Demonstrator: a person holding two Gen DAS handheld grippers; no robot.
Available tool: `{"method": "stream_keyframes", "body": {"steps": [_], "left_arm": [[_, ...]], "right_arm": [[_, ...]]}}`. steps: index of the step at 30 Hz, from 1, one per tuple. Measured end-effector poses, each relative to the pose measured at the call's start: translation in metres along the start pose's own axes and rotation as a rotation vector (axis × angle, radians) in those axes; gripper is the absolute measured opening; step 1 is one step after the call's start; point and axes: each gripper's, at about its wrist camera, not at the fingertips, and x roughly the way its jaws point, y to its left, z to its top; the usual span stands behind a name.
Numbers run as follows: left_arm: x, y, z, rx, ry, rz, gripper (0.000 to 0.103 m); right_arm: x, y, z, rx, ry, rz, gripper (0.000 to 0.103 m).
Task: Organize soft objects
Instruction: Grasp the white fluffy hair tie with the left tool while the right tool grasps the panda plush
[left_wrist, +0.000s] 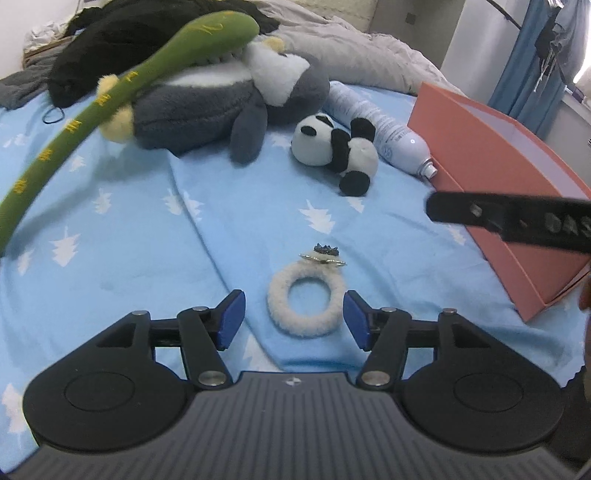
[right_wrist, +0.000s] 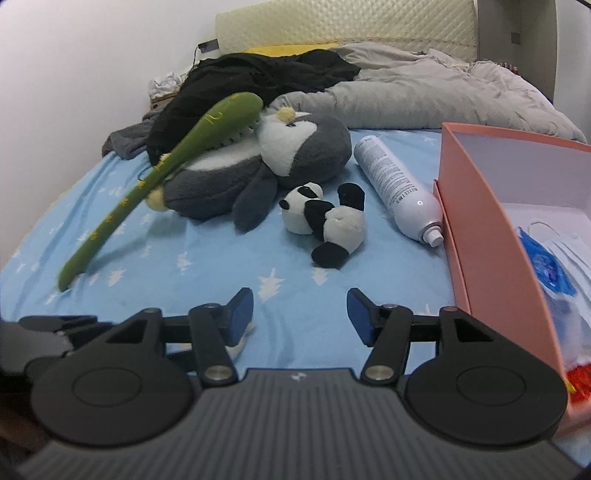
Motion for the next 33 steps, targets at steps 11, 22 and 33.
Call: {"method": "stream_keyframes", "body": {"steps": [11,22,33], "left_arm": [[0.036,-0.015,0.003,0.075,-0.02,-0.014,0.065],[0.045,-0.019,0.005,0.084,-0.048,0.029,0.034],[0.043,-0.01,0.007,-0.001,-0.079,0.021,0.018]], "right_arm": [[0.07,-0.021,0.018,0.027,0.014,-0.063,0.059],[0.128,-0.023,0.027,0.024,0.029,-0.07,0.058],[0.15,-0.026,0.033,0.037,0.016,-0.114,0.049]]}}
